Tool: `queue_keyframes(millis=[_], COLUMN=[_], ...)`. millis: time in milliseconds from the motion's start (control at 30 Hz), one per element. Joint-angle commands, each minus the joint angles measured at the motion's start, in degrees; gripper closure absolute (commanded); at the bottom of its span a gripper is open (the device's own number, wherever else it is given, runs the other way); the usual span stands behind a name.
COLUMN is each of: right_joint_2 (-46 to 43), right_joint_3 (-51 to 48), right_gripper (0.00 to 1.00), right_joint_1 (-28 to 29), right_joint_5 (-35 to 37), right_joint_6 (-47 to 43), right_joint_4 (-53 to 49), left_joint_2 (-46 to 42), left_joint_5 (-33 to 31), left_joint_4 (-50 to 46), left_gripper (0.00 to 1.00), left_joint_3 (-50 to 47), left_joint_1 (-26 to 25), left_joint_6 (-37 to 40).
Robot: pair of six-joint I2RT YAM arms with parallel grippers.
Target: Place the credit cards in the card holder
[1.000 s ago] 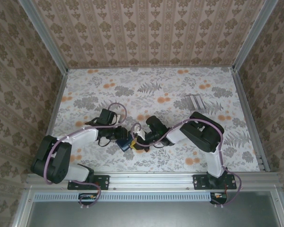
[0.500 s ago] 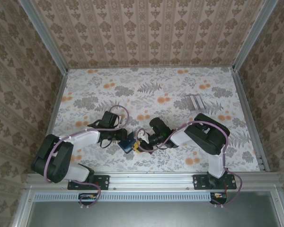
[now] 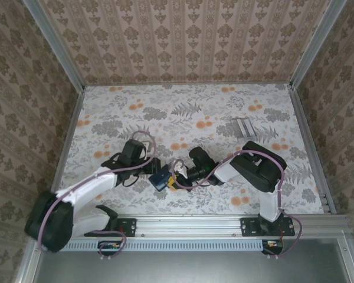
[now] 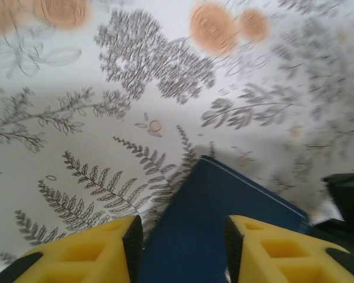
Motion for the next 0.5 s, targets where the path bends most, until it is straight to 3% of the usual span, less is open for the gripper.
queue_keyframes(millis=[0,233,467], right_joint_2=[-0.03,-0.2,-2.43], right_joint_3=[-0.57,-0.48,-2.0], right_gripper=[0.98,0.98,0.97], right_joint_1=[-0.07,-0.19,-1.95], right_joint_5=[-2.12,-1.83,-3.9], right_joint_6=[-2.44,-5.02,-9.05], right_joint_4=[3.44,3.3,-0.09], left_joint_2=[-5.34,-0.92,10.69], left_joint_5=[2.31,8.93,7.88], left_joint_4=[-5.7,6.8,12.95], left_gripper=[0.67,0.78,0.82], left_joint_3=[-2.01,-7.55,-5.94], left_joint_1=[0.35,-3.8,-7.87], left_joint_6=[-3.61,-5.78,-6.79])
